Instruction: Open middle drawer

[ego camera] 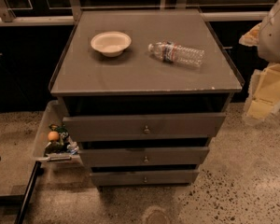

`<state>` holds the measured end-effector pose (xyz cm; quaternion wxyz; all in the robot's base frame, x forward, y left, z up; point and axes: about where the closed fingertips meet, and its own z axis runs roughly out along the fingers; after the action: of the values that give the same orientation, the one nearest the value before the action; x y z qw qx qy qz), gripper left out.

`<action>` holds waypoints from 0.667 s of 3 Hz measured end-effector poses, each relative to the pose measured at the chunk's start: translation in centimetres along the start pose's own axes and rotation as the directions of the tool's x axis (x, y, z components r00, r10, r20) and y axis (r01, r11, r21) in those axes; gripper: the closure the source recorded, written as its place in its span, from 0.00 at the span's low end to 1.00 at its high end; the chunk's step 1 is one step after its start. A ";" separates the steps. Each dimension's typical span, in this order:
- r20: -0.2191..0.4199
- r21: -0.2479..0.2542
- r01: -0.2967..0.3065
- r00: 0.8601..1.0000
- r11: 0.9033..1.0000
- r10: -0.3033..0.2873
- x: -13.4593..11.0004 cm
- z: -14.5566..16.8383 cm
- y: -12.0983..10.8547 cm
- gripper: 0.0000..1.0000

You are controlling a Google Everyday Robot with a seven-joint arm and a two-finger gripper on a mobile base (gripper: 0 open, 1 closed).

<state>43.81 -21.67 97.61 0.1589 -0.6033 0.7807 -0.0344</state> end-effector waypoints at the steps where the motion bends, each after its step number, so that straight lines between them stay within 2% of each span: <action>1: 0.000 0.002 0.000 1.000 1.000 0.000 0.0 0.0 0.0 0.00; 2: -0.032 -0.041 0.004 0.999 0.999 -0.005 1.2 2.9 1.0 0.00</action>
Offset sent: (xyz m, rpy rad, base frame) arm -0.0094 -0.0145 -0.0921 -0.0604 0.1535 0.0148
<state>43.49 -22.14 94.39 0.1338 -0.6076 0.7823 -0.0285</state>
